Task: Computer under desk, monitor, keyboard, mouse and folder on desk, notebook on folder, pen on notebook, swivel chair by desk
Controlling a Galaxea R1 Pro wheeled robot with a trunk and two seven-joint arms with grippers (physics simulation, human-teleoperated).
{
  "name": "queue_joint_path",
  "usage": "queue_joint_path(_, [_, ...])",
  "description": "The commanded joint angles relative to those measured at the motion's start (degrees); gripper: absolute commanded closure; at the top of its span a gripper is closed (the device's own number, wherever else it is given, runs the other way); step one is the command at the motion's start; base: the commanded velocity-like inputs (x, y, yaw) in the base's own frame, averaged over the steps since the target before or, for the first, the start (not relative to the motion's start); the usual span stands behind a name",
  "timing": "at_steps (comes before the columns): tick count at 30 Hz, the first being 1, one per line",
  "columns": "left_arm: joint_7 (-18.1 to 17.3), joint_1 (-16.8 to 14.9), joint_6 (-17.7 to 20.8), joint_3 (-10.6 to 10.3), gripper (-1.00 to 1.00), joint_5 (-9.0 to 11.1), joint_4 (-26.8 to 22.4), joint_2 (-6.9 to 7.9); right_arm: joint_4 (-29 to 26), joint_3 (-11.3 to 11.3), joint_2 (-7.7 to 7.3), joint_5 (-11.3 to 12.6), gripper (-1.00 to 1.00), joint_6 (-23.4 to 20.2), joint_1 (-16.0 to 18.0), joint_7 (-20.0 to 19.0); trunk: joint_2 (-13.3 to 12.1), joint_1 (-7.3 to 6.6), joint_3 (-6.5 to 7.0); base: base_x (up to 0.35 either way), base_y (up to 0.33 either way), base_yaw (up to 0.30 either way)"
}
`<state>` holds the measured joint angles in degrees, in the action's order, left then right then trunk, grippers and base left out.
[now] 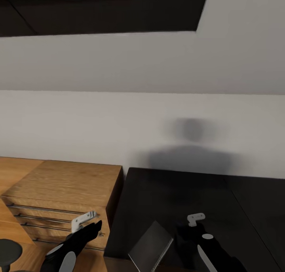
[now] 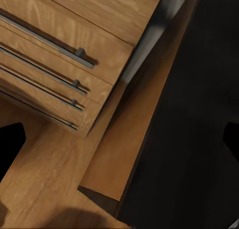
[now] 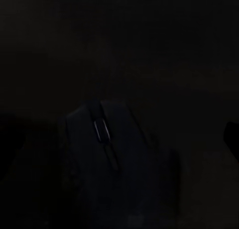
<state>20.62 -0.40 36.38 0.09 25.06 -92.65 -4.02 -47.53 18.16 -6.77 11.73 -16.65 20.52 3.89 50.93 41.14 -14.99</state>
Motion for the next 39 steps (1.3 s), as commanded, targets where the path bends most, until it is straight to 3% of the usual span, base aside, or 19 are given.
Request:
queue_joint_path(1, [0.48,-0.04,0.18,0.01,-1.00,0.60,-0.08,-0.02,-0.11,0.30,-0.09,0.56,-1.00,-0.24,0.05,0.41,0.06,0.02,-0.08,0.087,0.000,0.000])
queue_joint_path(39, [0.48,-0.04,0.27,0.15,-1.00,0.61,-0.08,-0.04,-0.37,0.38,-0.09,0.57,-1.00,-0.23,0.05,0.41,0.06,0.02,-0.08,0.009,0.000,0.000])
